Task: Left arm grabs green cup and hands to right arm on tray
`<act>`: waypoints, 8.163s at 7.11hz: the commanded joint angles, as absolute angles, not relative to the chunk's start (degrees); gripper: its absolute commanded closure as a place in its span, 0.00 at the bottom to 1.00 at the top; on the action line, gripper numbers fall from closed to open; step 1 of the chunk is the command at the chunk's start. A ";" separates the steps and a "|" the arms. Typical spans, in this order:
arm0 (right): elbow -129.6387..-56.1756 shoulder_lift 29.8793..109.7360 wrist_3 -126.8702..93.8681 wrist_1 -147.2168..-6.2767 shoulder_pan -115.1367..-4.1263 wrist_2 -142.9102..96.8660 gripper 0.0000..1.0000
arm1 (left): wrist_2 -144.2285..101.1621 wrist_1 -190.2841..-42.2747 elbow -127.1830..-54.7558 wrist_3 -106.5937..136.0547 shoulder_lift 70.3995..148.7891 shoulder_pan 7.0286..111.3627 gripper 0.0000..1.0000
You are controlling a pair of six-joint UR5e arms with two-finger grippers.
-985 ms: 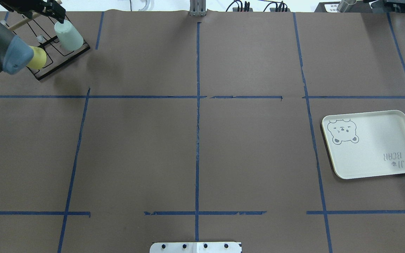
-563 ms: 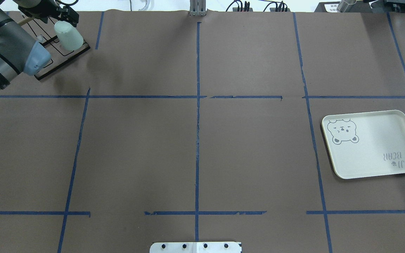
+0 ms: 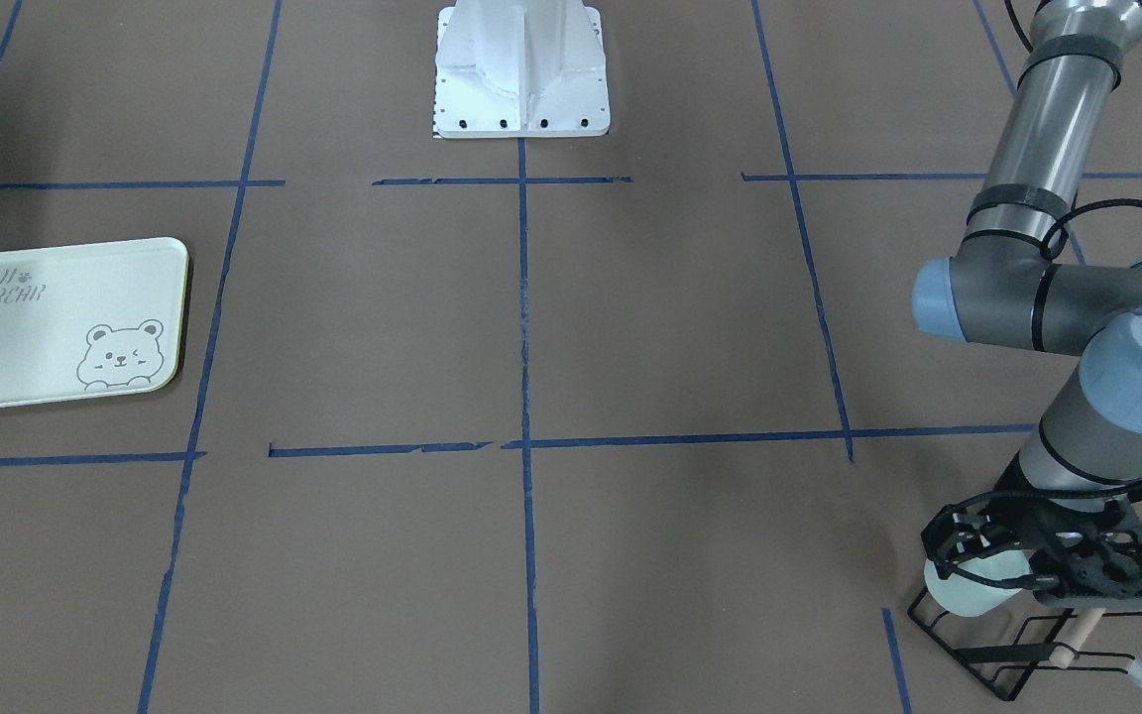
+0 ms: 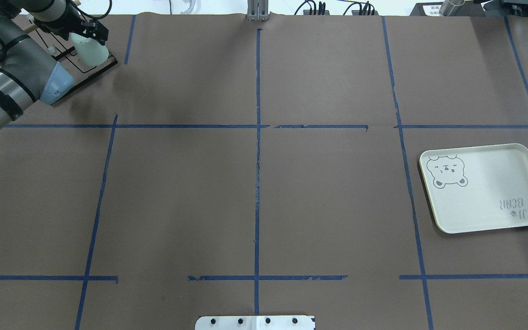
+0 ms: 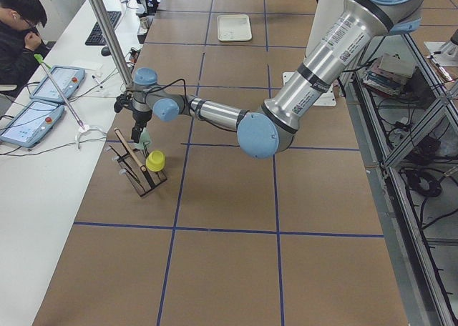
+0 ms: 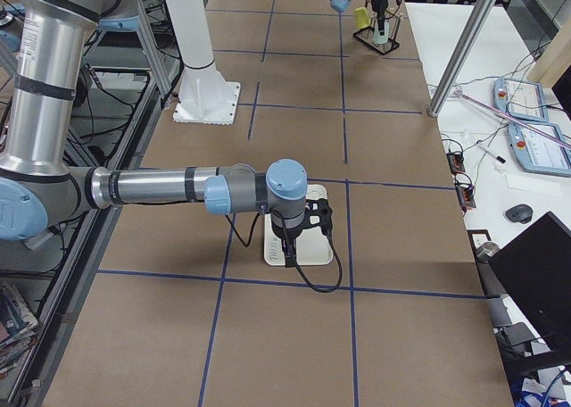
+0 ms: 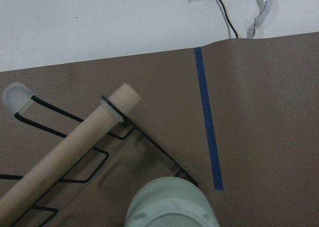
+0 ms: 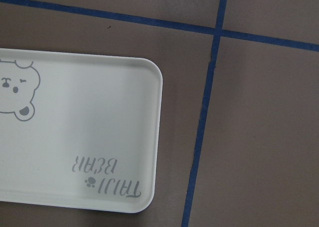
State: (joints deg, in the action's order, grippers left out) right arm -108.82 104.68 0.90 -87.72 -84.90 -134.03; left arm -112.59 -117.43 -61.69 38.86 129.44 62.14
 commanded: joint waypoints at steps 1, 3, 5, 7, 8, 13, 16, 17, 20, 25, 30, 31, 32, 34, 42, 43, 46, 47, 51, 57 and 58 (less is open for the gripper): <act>-108.81 104.68 0.97 -87.71 -84.90 -134.03 0.00 | -112.59 -117.77 -60.30 38.85 130.16 62.05 0.04; -108.81 104.68 0.88 -87.71 -84.90 -134.03 0.00 | -112.41 -117.68 -60.29 39.98 130.25 62.23 0.57; -108.81 104.68 0.97 -87.71 -84.90 -134.03 0.00 | -112.85 -117.34 -60.99 39.73 130.25 62.84 0.76; -108.81 104.68 0.97 -87.71 -84.90 -134.03 0.00 | -114.60 -115.50 -66.50 39.81 129.47 64.94 0.77; -108.81 104.68 0.97 -87.71 -84.90 -134.03 0.00 | -116.96 -111.83 -71.23 39.81 128.51 66.52 0.77; -108.90 103.63 -0.08 -87.63 -83.68 -134.73 0.00 | -124.89 -106.41 -93.94 40.60 115.34 70.49 0.71; -109.07 102.22 -19.05 -72.77 -76.59 -137.29 0.00 | -124.72 -121.93 -94.57 58.66 109.71 66.64 0.71; -108.99 102.04 -32.47 -62.77 -71.07 -136.85 0.00 | -124.72 -129.65 -94.57 65.06 107.16 65.14 0.72; -108.90 98.98 -61.26 -39.44 -61.64 -134.57 0.00 | -124.54 -146.46 -93.60 86.16 104.77 59.44 0.72; -108.72 92.55 -99.20 -6.83 -43.99 -120.36 0.00 | -115.50 -173.80 -93.52 115.71 104.94 45.11 0.82; -98.01 79.06 -106.42 19.42 -25.14 -100.46 0.01 | -109.51 -188.08 -91.94 124.87 112.03 33.41 0.82; -97.91 76.66 -107.31 19.42 -24.70 -98.89 0.02 | -109.08 -188.78 -91.67 124.81 112.23 32.27 0.82; -97.91 75.42 -108.62 19.34 -23.83 -97.57 0.04 | -106.64 -190.44 -91.67 124.80 112.32 29.91 0.82; -94.77 71.31 -108.72 18.81 -23.20 -94.76 0.08 | -104.06 -192.30 -91.67 125.07 112.32 27.51 0.82; -90.53 64.25 -108.72 15.47 -22.06 -92.20 0.11 | -104.06 -192.30 -91.58 125.77 112.41 26.89 0.82; -90.53 64.25 -108.72 15.47 -21.71 -92.20 0.16 | -104.06 -192.30 -91.50 125.77 112.50 26.89 0.82; -90.44 64.25 -108.81 15.56 -20.92 -92.20 0.42 | -104.06 -192.30 -91.49 125.77 112.50 26.89 0.82; -90.44 64.34 -108.72 15.56 -20.66 -92.20 0.50 | -104.06 -192.30 -91.49 125.77 112.67 26.89 0.82; -90.35 64.34 -108.72 15.56 -20.57 -92.20 0.65 | -104.06 -192.30 -91.41 125.77 112.59 26.89 0.82; -90.44 64.16 -108.63 15.56 -20.57 -91.05 1.00 | -104.15 -192.13 -90.36 125.16 112.76 26.89 0.00; -90.44 64.16 -108.63 15.56 -20.57 -91.05 1.00 | -104.06 -192.13 -90.35 124.98 112.76 26.89 0.00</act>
State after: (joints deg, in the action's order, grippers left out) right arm -90.40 64.17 -108.63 15.55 -20.57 -91.11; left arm -104.12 -192.14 -90.55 125.23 112.75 26.89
